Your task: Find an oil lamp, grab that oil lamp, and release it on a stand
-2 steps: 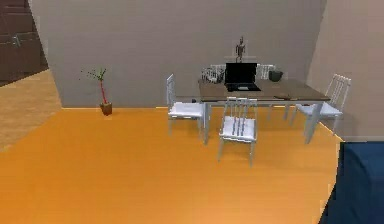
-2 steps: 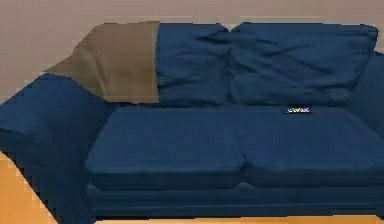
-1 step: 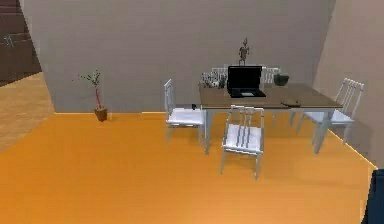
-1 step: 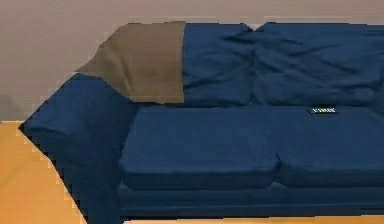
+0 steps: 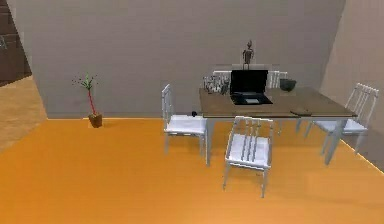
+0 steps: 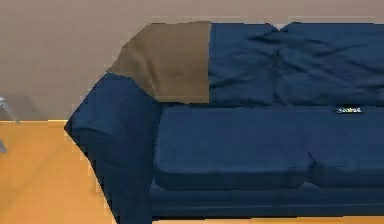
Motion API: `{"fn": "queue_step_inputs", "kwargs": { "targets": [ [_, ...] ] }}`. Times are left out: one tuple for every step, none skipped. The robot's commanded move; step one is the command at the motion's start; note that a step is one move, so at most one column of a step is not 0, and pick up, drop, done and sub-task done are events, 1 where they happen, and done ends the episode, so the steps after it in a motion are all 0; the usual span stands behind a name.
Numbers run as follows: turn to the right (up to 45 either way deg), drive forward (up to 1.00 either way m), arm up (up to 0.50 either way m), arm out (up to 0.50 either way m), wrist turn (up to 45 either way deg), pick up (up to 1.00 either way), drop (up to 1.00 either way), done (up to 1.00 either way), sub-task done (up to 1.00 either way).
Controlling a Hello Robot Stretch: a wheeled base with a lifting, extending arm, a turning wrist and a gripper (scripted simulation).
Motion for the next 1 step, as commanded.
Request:
{"fn": "queue_step_inputs", "kwargs": {
  "targets": [
    [0.0, 0.75, 0.0, 0.0, 0.0, 0.0, 0.0, 0.0, 0.0]
  ]
}}
